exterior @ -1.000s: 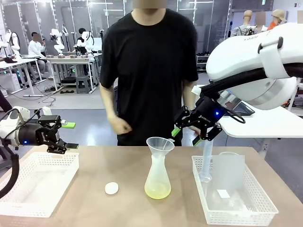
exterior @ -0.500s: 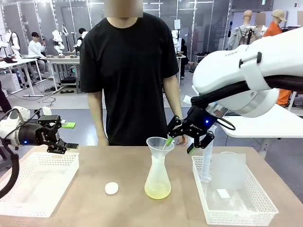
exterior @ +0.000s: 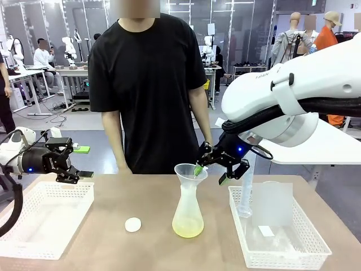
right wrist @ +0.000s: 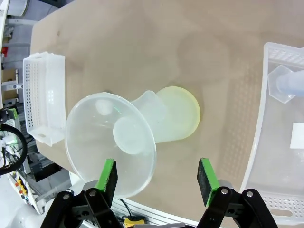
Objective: Prepare the solutions needed for the experiment.
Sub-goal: Once the solution is in the Big flask , pick up the Plastic Funnel and place it back into the right Organizing basket.
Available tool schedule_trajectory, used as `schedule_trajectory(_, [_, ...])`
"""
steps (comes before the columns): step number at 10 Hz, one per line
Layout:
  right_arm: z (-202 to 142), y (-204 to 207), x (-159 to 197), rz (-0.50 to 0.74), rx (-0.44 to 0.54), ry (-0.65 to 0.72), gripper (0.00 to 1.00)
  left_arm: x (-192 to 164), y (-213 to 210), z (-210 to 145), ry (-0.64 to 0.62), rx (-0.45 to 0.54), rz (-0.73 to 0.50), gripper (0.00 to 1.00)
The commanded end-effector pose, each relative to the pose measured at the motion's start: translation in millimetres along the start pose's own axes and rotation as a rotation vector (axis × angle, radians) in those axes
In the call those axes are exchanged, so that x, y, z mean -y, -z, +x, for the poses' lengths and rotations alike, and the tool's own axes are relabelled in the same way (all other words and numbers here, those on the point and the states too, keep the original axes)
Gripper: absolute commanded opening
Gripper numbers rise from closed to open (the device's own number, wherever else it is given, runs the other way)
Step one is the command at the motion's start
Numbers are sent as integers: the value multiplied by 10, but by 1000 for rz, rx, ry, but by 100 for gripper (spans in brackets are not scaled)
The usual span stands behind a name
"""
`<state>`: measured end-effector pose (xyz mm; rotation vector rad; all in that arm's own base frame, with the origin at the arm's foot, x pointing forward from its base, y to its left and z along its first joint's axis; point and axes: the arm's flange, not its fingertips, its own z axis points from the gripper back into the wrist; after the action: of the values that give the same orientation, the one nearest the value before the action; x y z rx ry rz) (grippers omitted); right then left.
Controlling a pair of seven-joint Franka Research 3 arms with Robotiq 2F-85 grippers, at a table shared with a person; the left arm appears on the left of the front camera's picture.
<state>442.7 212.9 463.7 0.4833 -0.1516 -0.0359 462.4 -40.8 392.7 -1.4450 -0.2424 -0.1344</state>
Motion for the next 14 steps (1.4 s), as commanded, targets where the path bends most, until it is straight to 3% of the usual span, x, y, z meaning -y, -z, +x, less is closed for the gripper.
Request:
schedule_trajectory(1, [68,83,-155,-14,13,39,85,0,-2,1,9,1,-1,100])
schedule_trajectory(4, [119,117,-171,-21,0,63,85,0,-2,1,9,1,-1,100])
schedule_trajectory(5, [123,125,-165,-23,-4,71,74,0,-2,1,9,1,-1,100])
schedule_trajectory(6, [139,133,-159,-26,-4,80,69,0,-2,1,9,1,-1,100])
schedule_trajectory(11, [175,143,-165,-21,-20,105,23,0,-2,1,9,1,-1,100])
schedule_trajectory(12, [177,147,-164,-22,-24,108,19,0,-2,1,9,1,-1,100])
schedule_trajectory(13, [175,158,-163,-25,-30,109,7,0,-2,1,9,1,-1,100])
schedule_trajectory(14, [177,161,-160,-28,-36,113,2,0,-2,1,9,1,-1,100])
